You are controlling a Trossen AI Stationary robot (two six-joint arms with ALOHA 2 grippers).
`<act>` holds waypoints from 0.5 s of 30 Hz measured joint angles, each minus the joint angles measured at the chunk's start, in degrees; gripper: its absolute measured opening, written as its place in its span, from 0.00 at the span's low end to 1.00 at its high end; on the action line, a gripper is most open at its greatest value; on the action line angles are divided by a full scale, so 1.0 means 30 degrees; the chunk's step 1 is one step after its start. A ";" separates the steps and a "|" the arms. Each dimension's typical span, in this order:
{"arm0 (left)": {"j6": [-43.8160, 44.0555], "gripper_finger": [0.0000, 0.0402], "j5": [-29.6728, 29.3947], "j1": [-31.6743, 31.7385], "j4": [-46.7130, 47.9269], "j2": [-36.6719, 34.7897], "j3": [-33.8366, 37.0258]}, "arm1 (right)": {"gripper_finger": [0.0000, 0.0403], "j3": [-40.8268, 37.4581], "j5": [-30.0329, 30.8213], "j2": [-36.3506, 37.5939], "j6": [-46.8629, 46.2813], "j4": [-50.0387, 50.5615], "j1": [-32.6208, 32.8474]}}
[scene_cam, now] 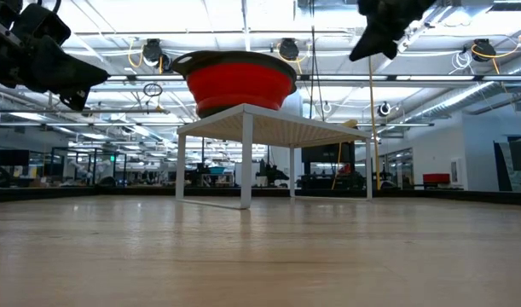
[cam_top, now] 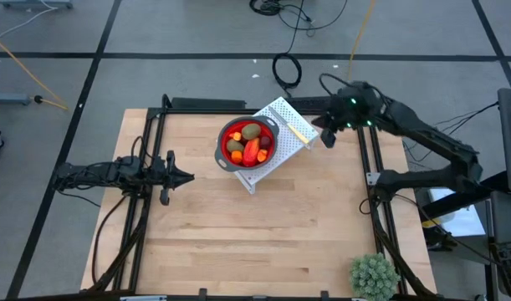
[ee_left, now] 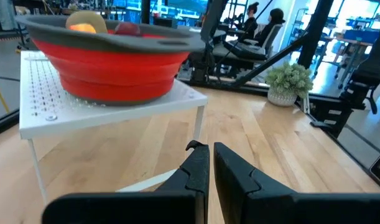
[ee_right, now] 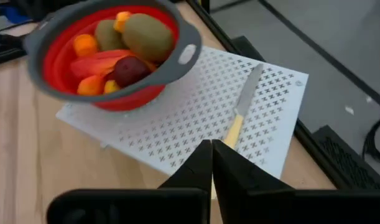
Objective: Pick & Place Fruit
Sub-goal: Return to Home Position
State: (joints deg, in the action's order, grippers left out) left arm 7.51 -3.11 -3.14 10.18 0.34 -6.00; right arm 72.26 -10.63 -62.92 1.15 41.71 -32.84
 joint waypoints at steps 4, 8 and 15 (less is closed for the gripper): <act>0.0028 0.05 -0.0003 0.0000 0.0261 0.0007 0.0000 | 0.01 -0.2800 -0.0028 0.2551 -0.0068 -0.1741 0.0370; 0.0007 0.05 -0.0007 0.0000 0.0247 0.0003 0.0000 | 0.00 -0.5211 -0.0036 0.4903 -0.0052 -0.2903 0.0539; -0.0314 0.05 -0.0015 0.0001 0.0254 0.0007 0.0000 | 0.01 -0.8589 -0.0212 0.8105 0.0882 -0.3130 0.0524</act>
State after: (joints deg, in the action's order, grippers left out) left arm 6.56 -3.16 -3.13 10.94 0.36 -6.00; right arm 46.49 -11.27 -38.61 3.79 32.32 -31.27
